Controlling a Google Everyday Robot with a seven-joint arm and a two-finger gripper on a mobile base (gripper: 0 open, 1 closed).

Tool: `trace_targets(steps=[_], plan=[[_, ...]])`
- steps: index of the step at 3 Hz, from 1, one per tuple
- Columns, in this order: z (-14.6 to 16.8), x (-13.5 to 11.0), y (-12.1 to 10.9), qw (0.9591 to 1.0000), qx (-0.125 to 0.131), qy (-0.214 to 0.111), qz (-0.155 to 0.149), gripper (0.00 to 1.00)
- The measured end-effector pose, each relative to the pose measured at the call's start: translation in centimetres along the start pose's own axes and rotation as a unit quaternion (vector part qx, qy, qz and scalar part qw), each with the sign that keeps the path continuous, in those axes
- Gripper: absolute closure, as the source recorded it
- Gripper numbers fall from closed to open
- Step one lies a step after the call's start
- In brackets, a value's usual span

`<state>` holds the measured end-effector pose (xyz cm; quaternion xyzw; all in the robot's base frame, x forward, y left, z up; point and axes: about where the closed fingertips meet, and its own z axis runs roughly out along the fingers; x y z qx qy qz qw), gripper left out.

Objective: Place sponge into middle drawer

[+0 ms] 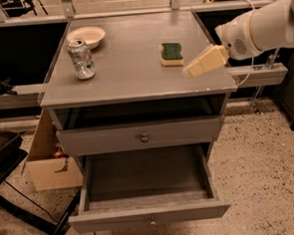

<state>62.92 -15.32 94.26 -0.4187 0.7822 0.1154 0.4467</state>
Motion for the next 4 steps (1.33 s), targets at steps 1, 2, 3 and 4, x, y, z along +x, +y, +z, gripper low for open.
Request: trace_targets(steps=[1,2,3,4], plan=[[2.9,-2.5,-2.7,0.9977,0.053,-0.033,-0.026,0.00],[2.8,-3.2,-3.5,0.9962,0.070,-0.045,-0.027,0.00],[3.5,-3.2,-3.5,0.9960,0.069,-0.051,-0.028,0.00],[6.5,-2.2,-4.7,0.9961,0.069,-0.055,-0.012,0.00]])
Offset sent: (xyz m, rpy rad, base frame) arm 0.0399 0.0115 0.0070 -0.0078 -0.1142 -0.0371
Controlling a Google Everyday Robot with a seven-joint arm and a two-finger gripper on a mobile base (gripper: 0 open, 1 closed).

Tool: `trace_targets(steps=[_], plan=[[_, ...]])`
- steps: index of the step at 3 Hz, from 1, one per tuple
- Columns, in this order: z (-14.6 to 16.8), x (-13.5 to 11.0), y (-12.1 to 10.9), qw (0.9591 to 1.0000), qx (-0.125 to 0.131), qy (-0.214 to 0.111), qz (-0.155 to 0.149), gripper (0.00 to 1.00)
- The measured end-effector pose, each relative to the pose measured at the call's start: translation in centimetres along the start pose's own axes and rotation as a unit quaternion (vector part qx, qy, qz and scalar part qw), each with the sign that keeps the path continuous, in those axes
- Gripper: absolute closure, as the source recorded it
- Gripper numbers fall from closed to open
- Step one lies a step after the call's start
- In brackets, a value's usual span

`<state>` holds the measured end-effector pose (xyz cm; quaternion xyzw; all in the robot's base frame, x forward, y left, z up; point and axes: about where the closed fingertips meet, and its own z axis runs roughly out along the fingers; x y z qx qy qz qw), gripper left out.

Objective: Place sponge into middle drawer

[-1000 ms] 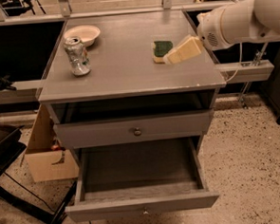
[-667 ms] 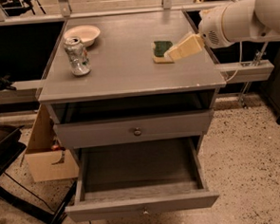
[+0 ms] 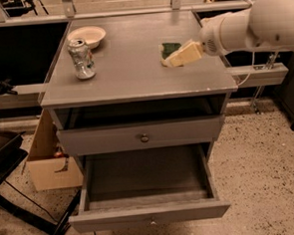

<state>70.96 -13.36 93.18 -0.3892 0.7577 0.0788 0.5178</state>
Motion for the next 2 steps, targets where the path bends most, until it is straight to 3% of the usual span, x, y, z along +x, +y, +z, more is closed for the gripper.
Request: trace_targets(steps=[2], plan=[[6.8,4.5,-1.6,0.9987,-0.011,0.011,0.048,0.00]])
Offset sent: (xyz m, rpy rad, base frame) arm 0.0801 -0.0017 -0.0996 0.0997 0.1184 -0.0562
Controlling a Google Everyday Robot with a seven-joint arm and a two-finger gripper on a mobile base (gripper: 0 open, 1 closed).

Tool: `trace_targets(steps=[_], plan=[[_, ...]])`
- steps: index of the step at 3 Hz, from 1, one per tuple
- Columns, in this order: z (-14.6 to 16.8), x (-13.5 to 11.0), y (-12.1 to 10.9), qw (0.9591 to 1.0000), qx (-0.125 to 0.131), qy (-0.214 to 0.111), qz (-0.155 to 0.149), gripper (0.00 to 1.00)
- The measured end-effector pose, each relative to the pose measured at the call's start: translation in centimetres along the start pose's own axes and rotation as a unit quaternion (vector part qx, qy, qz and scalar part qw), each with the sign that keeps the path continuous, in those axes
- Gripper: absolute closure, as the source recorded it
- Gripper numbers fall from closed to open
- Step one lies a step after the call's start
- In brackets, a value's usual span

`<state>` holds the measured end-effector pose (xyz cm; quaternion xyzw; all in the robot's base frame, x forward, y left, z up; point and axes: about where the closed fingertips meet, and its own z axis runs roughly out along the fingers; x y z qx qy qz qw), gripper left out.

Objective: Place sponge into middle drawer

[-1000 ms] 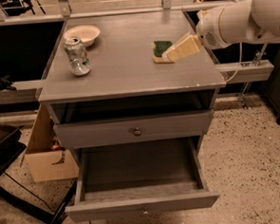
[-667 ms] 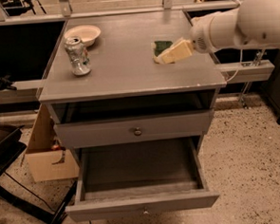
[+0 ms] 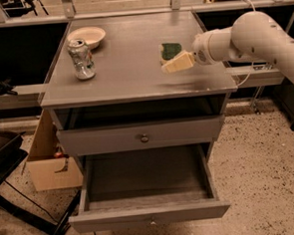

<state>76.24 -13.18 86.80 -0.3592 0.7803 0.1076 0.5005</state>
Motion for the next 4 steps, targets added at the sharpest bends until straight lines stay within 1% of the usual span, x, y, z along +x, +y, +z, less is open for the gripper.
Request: trace_targets(steps=[1,2,3,4], plan=[[3.0,0.6,-0.1,0.9997,-0.015,-0.004,0.018,0.00],[5.3,0.3,-0.2,0.9986,-0.030,-0.012,0.042,0.00],[7.5,0.3,0.4,0.9964,-0.045,-0.013,0.070,0.16],[9.0,1.3,1.1,0.9948,-0.054,-0.008,0.086,0.39]])
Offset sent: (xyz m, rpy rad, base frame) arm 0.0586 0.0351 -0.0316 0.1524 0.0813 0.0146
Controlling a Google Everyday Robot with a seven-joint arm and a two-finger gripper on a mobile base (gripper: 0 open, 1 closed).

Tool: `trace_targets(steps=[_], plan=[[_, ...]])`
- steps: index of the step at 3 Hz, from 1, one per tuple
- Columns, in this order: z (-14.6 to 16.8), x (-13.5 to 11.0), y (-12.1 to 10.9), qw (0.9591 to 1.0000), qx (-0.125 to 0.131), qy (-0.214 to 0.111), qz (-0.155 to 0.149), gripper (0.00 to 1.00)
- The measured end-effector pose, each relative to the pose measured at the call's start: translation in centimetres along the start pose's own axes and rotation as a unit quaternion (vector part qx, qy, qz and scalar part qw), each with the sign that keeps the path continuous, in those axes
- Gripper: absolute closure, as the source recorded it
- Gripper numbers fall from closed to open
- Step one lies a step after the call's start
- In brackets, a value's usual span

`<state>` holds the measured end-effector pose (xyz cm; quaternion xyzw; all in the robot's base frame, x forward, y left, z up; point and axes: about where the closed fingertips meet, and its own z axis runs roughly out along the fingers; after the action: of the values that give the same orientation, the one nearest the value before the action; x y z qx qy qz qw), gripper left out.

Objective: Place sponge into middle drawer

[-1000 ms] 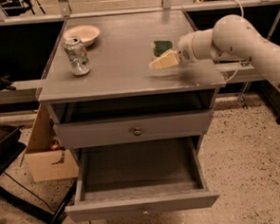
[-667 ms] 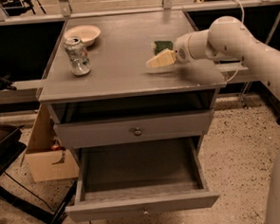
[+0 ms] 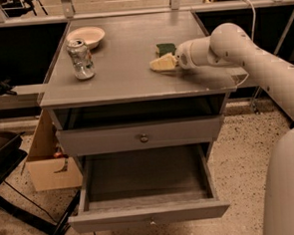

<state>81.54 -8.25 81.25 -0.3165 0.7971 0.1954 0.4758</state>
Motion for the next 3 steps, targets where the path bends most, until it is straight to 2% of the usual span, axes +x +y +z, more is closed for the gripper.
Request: trace_targets(steps=[1,2,3], plan=[[-0.05,-0.08,0.01,1.0000,0.000,0.000,0.000,0.70],[-0.08,-0.13,0.02,1.0000,0.000,0.000,0.000,0.94],[-0.40,-0.71,0.03,1.0000,0.000,0.000,0.000,1.00]])
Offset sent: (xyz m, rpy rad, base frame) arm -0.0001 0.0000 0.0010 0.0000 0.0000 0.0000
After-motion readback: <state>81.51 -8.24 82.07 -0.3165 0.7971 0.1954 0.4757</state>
